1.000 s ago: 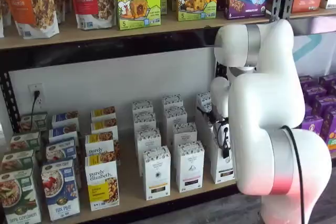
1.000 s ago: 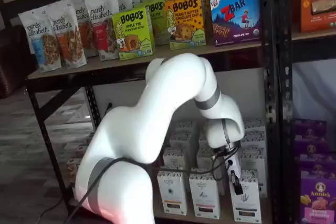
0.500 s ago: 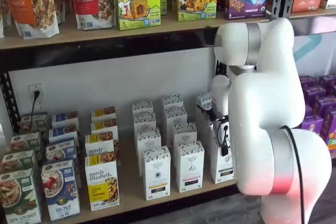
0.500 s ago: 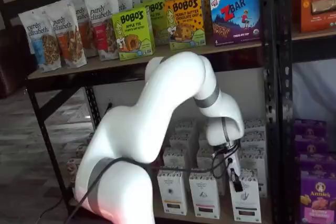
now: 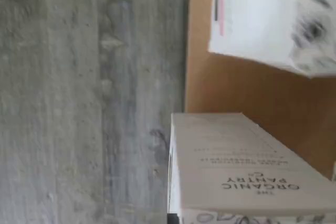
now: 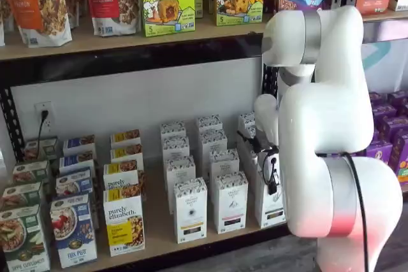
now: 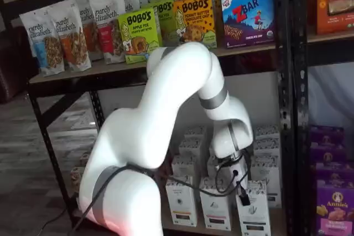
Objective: Pick up the white box with a green strip in the middle, on the bottom shelf, the sixth box from the left
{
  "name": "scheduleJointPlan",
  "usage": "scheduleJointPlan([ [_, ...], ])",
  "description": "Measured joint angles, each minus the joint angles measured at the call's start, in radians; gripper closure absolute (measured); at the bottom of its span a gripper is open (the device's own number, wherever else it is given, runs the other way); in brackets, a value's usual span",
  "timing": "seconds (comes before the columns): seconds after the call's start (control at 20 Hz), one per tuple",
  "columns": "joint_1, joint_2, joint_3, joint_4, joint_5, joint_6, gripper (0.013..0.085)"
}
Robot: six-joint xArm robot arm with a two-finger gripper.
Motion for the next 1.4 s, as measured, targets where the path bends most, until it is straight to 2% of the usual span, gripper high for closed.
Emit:
scheduleJointPlan([
  [0.35, 0.019, -0.179, 0.272, -0.089, -0.085, 0.120, 0.0450],
  [0.55, 0.026, -0.291, 0.403, -0.227, -0.106, 0.263, 0.0450],
  [0.65, 0.036, -0.344, 0.458, -0.245, -0.107, 0.290, 0.0450],
  [0.8, 0.059, -0.440, 0.552, -0.208, -0.100, 0.277, 0.0450],
  [0.95, 0.073, -0.515, 0.613, -0.200, -0.090, 0.281, 0.0450],
  [1.3, 0.105, -0.712, 0.747, -0.079, -0.028, 0.184, 0.0450],
  [1.4, 0.112, -0.768, 0.779, -0.030, -0.006, 0.140, 0.0450],
])
